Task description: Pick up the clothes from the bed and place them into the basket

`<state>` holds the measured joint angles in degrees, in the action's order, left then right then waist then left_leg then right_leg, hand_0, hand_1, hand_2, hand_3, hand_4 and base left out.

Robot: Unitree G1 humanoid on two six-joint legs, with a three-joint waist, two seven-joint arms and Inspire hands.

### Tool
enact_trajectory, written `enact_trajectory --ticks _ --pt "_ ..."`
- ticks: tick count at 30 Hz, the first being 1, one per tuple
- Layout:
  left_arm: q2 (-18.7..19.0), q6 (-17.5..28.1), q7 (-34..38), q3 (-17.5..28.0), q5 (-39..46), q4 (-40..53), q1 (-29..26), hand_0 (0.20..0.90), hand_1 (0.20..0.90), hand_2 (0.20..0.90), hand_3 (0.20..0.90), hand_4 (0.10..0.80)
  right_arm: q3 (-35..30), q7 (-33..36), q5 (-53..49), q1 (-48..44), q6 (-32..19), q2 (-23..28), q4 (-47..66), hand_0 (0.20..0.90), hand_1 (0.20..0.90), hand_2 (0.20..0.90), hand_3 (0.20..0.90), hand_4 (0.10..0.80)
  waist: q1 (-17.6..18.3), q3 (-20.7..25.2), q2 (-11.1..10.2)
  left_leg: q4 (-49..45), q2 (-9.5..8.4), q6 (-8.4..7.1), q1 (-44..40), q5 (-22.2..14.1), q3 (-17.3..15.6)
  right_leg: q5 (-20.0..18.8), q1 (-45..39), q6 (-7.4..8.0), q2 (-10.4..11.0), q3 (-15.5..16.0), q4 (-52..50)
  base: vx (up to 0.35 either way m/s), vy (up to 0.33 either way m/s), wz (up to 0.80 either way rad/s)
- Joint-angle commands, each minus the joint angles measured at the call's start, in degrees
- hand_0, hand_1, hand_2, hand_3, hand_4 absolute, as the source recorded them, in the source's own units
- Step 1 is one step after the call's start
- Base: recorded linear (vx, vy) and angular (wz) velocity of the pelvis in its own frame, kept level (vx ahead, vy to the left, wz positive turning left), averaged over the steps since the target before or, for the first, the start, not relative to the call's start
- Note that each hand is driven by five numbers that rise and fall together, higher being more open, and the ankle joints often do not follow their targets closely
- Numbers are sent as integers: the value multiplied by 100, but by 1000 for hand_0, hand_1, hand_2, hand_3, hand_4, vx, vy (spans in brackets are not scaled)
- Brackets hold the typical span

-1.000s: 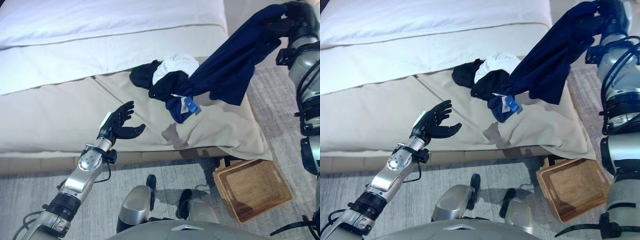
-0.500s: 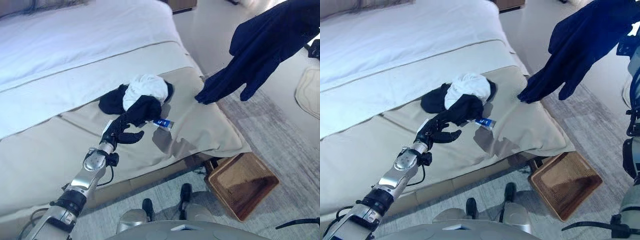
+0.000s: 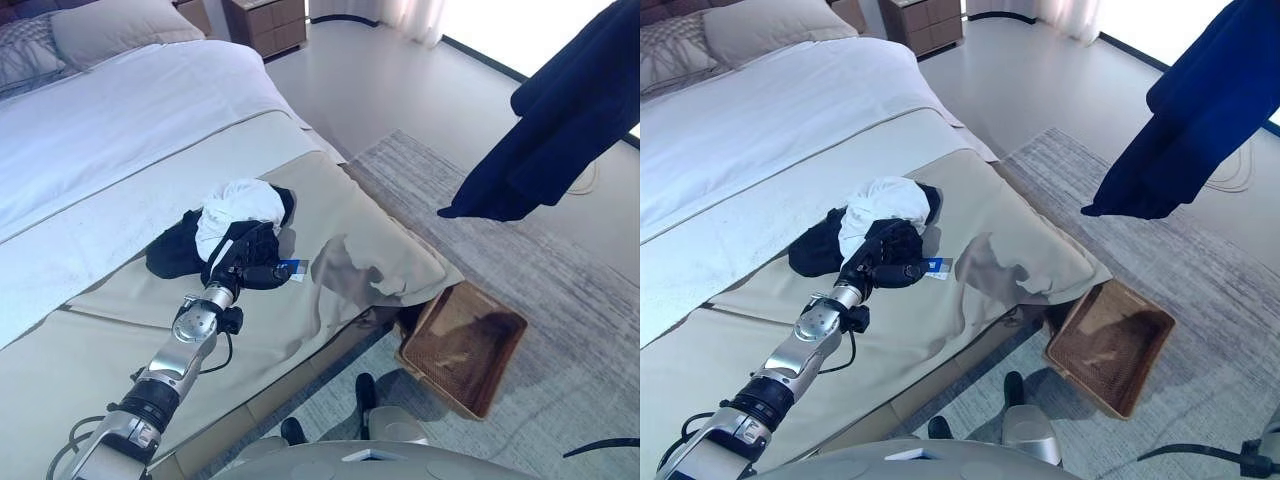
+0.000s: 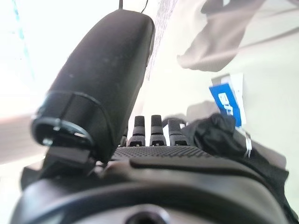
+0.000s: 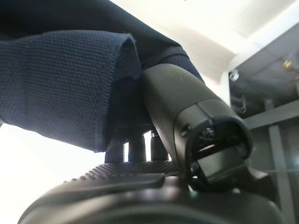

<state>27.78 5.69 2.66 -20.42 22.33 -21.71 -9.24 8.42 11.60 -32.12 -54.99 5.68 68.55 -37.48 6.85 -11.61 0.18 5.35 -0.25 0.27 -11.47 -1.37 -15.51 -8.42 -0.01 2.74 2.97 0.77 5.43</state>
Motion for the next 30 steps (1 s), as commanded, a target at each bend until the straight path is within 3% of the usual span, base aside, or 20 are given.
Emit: enact_trajectory --ticks 1,8,15,23,30 --pt "230 305 151 -8 -146 166 -232 900 900 900 900 800 -423 24 -129 125 -419 679 407 300 300 300 200 100 154 876 -242 -157 39 -51 243 -348 60 457 -226 318 -39 118 -94 17 1 -23" --pt "159 249 198 114 -242 214 -177 900 900 900 900 800 -1454 26 -6 1412 -389 629 784 300 300 300 200 100 312 877 -230 -240 50 -45 314 -376 -8 462 -142 305 -102 -26 -132 16 -12 -18" --pt "195 127 173 210 -275 357 -171 900 900 900 900 800 -2269 144 -11 2375 -373 53 1147 300 300 300 200 100 409 818 -168 -413 88 -39 327 -483 -109 446 -115 293 -100 -87 -128 8 -30 -8" --pt "87 -9 77 225 -361 321 -309 900 900 900 900 800 -2440 -259 279 3188 -259 -671 1551 300 300 300 200 100 607 740 -54 -558 147 -23 342 -577 -280 412 32 287 -113 -207 -188 -15 -49 -8" --pt "99 -6 13 236 -419 372 -294 900 900 900 900 800 -2531 -212 311 3664 -302 -1156 1654 300 300 300 200 100 753 618 44 -659 144 21 398 -643 -401 376 155 294 -153 -355 -214 -14 -65 -7"
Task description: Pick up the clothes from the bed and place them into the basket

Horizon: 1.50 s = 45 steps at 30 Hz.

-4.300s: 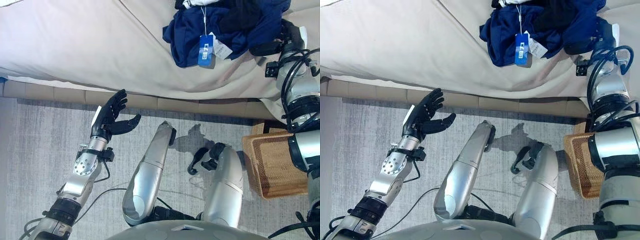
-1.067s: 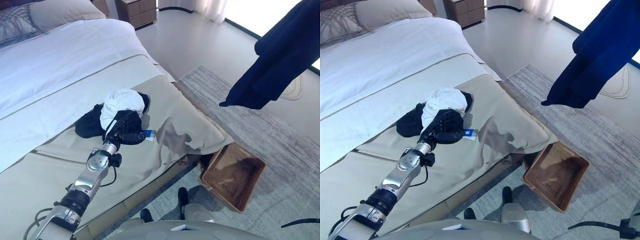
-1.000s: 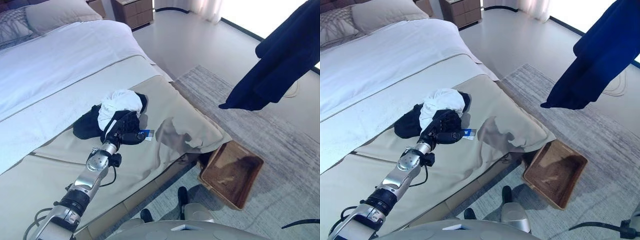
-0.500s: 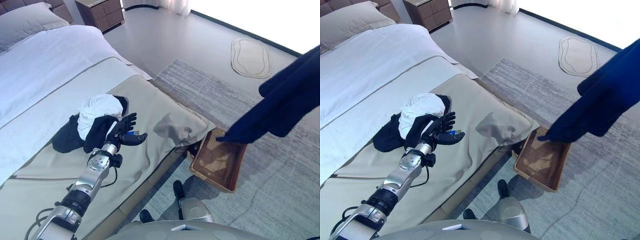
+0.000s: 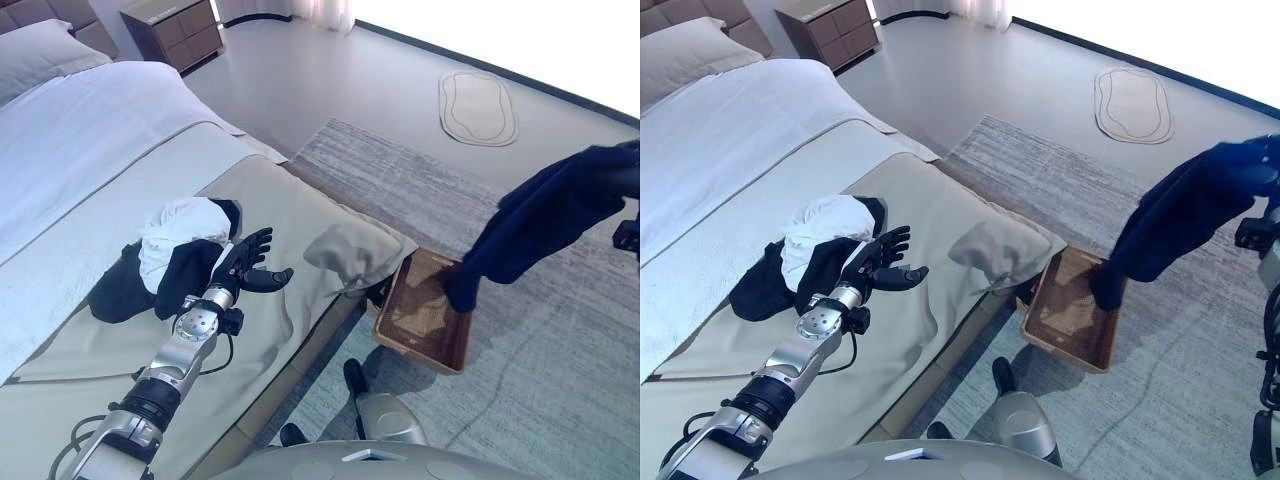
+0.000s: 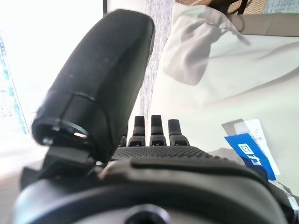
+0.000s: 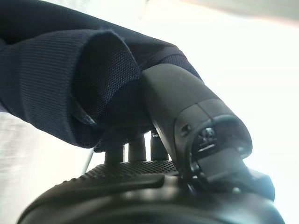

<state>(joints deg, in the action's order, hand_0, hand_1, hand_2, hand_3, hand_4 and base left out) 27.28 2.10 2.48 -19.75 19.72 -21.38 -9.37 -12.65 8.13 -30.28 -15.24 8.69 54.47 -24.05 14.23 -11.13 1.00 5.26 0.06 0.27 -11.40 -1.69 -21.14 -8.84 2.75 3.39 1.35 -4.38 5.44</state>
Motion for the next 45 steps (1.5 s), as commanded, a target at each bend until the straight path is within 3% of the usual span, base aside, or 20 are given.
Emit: enact_trajectory --ticks 1,13,22,45 --pt "156 382 43 156 -134 334 -298 900 900 900 900 800 -451 146 127 -243 -607 178 362 300 300 300 200 100 41 547 -23 -683 111 28 417 -630 145 406 -72 235 10 132 -227 -48 -58 -7" --pt "13 414 226 183 -241 561 -272 900 900 900 900 800 -651 -142 434 534 -681 -511 722 300 300 300 200 100 263 244 165 -814 71 124 488 -759 18 343 75 273 -19 -41 -214 -32 -47 -13" --pt "-95 428 176 90 -404 483 -277 900 900 900 900 800 -213 -565 570 690 -687 -866 326 300 300 300 200 100 237 269 125 -957 98 132 504 -827 -41 334 59 267 -11 -52 -208 9 -55 -5" --pt "118 236 64 -42 -367 711 -324 900 900 900 900 800 422 -388 651 172 -520 -1027 -664 300 300 300 200 100 -151 180 197 -802 61 78 655 -653 110 364 35 225 14 104 -128 -6 -11 2"
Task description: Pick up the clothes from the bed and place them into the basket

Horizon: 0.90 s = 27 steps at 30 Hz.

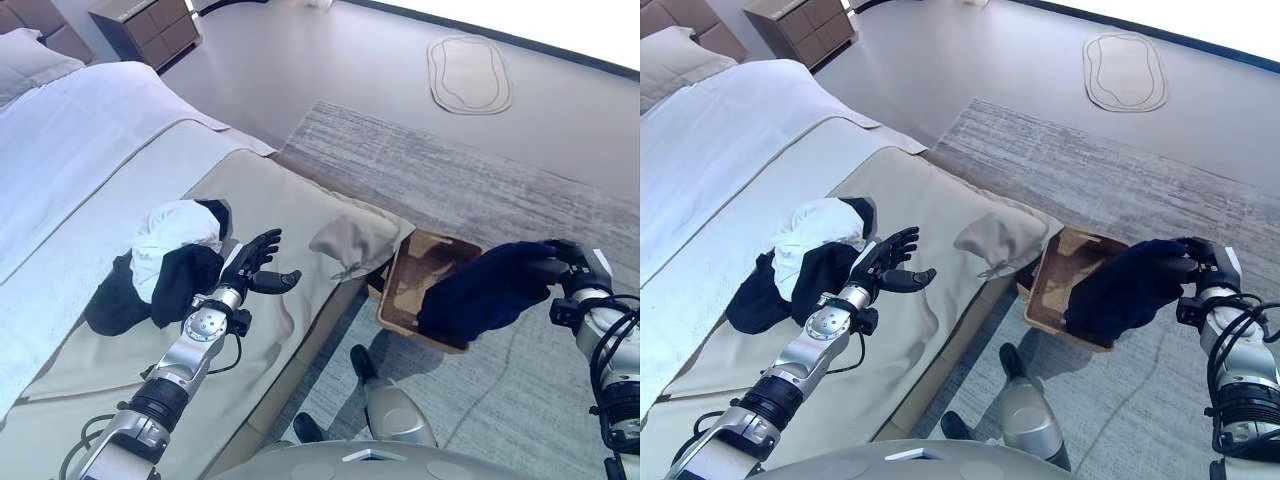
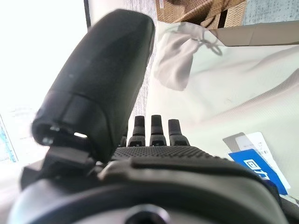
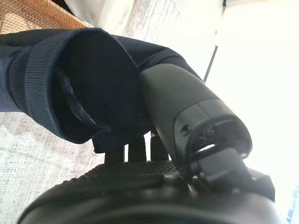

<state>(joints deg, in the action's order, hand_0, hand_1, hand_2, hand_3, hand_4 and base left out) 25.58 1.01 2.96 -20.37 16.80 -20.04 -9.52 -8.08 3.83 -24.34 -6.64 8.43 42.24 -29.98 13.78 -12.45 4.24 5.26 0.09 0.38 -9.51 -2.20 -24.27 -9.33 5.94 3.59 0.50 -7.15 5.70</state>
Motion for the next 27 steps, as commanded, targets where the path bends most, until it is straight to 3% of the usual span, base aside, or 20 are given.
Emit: enact_trajectory --ticks 1,2,7,16,27 --pt "283 354 8 7 -72 569 -317 900 900 900 900 800 38 -6 190 -705 -518 191 -129 328 328 328 233 133 -126 318 -126 -794 53 62 467 -592 436 417 -294 204 100 401 -152 0 0 0" --pt "271 376 -6 4 -73 543 -317 900 900 900 900 800 127 -111 298 -721 -544 220 -190 900 900 900 900 800 -140 328 -128 -777 59 52 454 -577 442 423 -314 198 102 416 -149 0 0 0" --pt "256 413 -95 7 -106 482 -305 900 900 900 900 800 315 -234 474 -688 -560 261 -229 900 900 900 900 800 -177 361 -160 -742 59 38 424 -550 462 437 -358 188 100 462 -143 3 -7 3" --pt "229 375 -85 10 -138 496 -299 900 900 900 900 800 445 -450 675 -574 -160 222 -359 900 900 900 900 800 -222 401 -239 -719 79 30 397 -519 484 453 -418 184 81 481 -138 2 0 2" --pt "246 417 -97 37 -137 481 -334 900 900 900 900 800 676 -382 1818 -631 -373 474 -441 900 900 900 900 800 -319 402 -309 -664 86 4 394 -454 535 484 -478 176 78 573 -139 -3 2 1"
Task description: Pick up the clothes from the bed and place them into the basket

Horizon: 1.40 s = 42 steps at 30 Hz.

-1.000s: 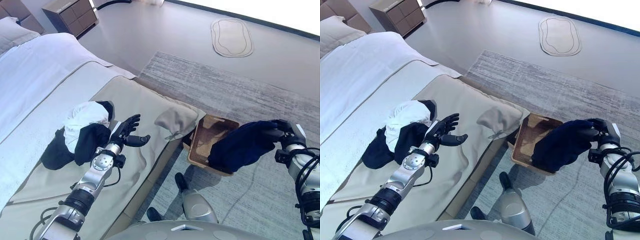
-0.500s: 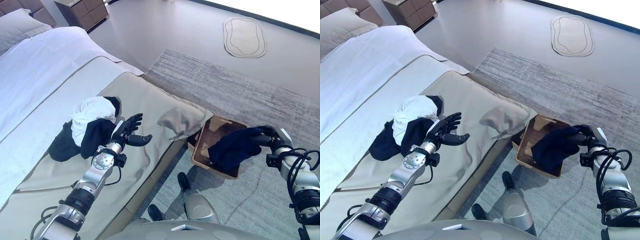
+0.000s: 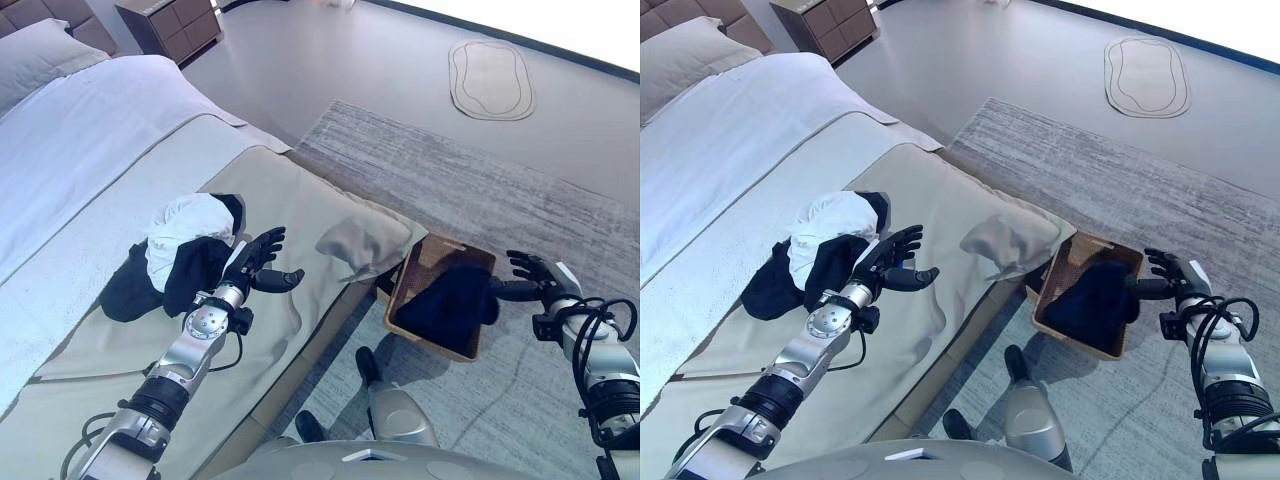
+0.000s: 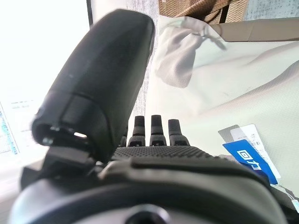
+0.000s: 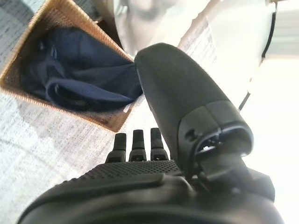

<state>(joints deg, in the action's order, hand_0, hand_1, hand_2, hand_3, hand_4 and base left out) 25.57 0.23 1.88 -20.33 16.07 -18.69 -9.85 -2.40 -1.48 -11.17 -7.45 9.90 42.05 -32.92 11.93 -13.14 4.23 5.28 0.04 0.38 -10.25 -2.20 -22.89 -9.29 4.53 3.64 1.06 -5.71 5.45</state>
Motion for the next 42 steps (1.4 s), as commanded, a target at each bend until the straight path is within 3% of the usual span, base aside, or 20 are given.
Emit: enact_trajectory --ticks 1,9,15,20,24,32,42 --pt "234 499 14 32 -73 349 -292 900 900 900 900 800 157 237 768 -562 -607 542 -111 900 900 900 900 800 -146 476 -314 -657 86 1 466 -448 411 485 -349 169 20 434 -112 0 0 0" --pt "172 595 -5 97 -132 277 -183 900 900 900 900 800 453 522 2055 -608 -1046 761 290 900 900 900 900 800 -209 530 -342 -616 57 2 467 -414 494 501 -376 178 11 459 -106 1 9 3" --pt "99 616 82 179 -164 281 -123 900 900 900 900 800 502 537 2061 -604 -935 683 356 900 900 900 900 800 -270 529 -341 -578 34 2 454 -390 551 513 -410 187 29 517 -105 0 23 8" --pt "44 530 265 254 -141 273 -110 900 900 900 900 800 448 672 1414 -688 -835 527 385 900 900 900 900 800 -411 526 -332 -465 4 -22 424 -306 686 535 -496 170 46 679 -86 -2 7 7" --pt "14 505 431 253 -89 221 -152 900 900 900 900 800 577 825 1110 -1095 -694 424 405 900 900 900 900 800 -538 495 -326 -467 -12 -52 454 -278 800 564 -529 140 69 816 -91 -27 11 16" --pt "-19 530 671 375 33 100 55 900 900 900 900 800 1049 1785 1030 -2335 -685 285 496 900 900 900 900 800 -1032 444 -308 -537 -48 -126 537 -232 1230 768 -741 11 155 1284 -167 -15 -1 31" --pt "56 514 743 777 124 -134 567 900 900 900 900 800 1730 1648 986 -3508 -767 396 329 900 900 900 900 800 -1702 587 -361 -442 -148 -203 674 -72 1829 858 -927 -92 274 1805 -68 37 -14 42"
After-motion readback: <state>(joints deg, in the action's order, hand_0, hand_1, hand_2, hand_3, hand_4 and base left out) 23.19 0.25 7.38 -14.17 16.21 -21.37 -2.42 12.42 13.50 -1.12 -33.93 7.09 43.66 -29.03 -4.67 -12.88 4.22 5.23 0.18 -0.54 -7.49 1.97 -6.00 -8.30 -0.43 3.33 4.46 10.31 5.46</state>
